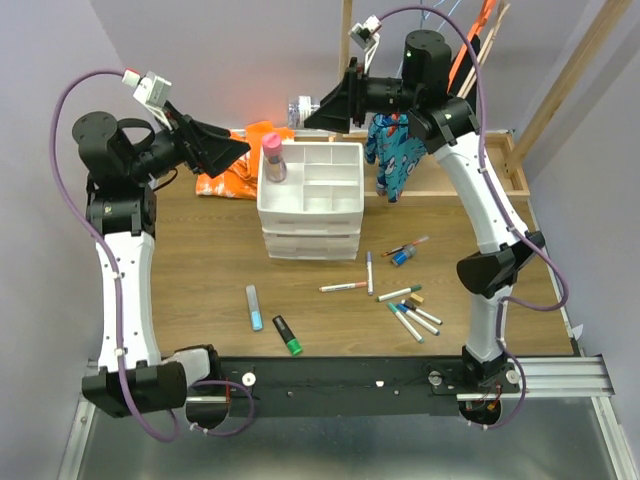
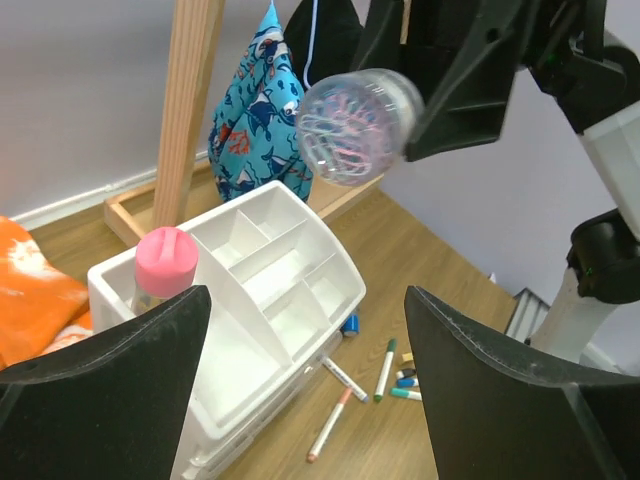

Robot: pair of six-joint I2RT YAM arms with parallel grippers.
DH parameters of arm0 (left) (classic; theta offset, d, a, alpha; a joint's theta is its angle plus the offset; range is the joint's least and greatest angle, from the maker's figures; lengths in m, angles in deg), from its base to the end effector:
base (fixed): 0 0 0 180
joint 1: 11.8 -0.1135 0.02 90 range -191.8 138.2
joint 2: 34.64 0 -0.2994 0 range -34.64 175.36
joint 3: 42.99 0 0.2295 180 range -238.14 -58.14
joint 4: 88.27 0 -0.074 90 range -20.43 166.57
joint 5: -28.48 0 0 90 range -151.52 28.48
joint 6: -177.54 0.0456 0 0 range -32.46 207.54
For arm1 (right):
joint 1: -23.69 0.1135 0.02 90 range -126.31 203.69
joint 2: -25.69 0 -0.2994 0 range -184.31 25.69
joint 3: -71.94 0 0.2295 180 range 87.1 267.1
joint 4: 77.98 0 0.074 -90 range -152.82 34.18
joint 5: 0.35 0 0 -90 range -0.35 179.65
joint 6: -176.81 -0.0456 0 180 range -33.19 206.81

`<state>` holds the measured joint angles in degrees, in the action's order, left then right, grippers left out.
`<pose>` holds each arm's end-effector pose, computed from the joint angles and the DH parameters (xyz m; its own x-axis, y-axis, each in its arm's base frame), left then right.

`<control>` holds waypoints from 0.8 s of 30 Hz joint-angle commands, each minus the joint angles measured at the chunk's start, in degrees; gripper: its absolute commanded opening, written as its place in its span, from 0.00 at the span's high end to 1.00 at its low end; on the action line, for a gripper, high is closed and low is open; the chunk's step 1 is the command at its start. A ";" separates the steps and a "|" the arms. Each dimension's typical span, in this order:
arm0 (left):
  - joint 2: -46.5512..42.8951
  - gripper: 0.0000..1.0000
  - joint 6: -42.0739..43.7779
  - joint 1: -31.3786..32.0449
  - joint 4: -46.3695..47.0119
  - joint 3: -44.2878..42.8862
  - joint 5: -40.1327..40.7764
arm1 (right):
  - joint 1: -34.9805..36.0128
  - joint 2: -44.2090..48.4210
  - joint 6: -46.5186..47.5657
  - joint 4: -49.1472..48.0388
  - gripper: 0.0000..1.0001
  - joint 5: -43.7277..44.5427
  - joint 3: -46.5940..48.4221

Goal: Sort the stationery into containers
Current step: Place the stationery in the storage box.

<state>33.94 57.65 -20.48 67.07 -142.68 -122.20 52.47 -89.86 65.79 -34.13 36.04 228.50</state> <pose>0.2065 -0.0087 0.5216 -0.2937 -0.2917 -0.9103 0.7338 0.5415 -0.4103 0.3533 0.2359 0.5292 -0.3958 0.0254 -0.9180 -0.9088 0.1326 0.3955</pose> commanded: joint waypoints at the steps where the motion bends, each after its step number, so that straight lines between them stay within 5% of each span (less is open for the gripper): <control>1: -4.41 0.13 6.77 -2.29 -5.88 1.82 1.62 | 1.28 1.81 20.47 14.81 0.51 9.72 -2.53; 15: -8.02 0.13 23.03 -3.26 -20.37 4.11 9.97 | 6.55 6.65 50.07 19.74 0.53 21.52 -7.72; 24: -10.74 0.13 25.06 -3.35 -18.55 9.73 10.32 | 15.08 8.06 64.07 23.96 0.53 29.69 -10.44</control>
<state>25.63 80.90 -23.46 47.55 -136.01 -113.28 63.92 -83.56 120.02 -13.43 60.35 219.98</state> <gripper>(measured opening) 0.871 0.688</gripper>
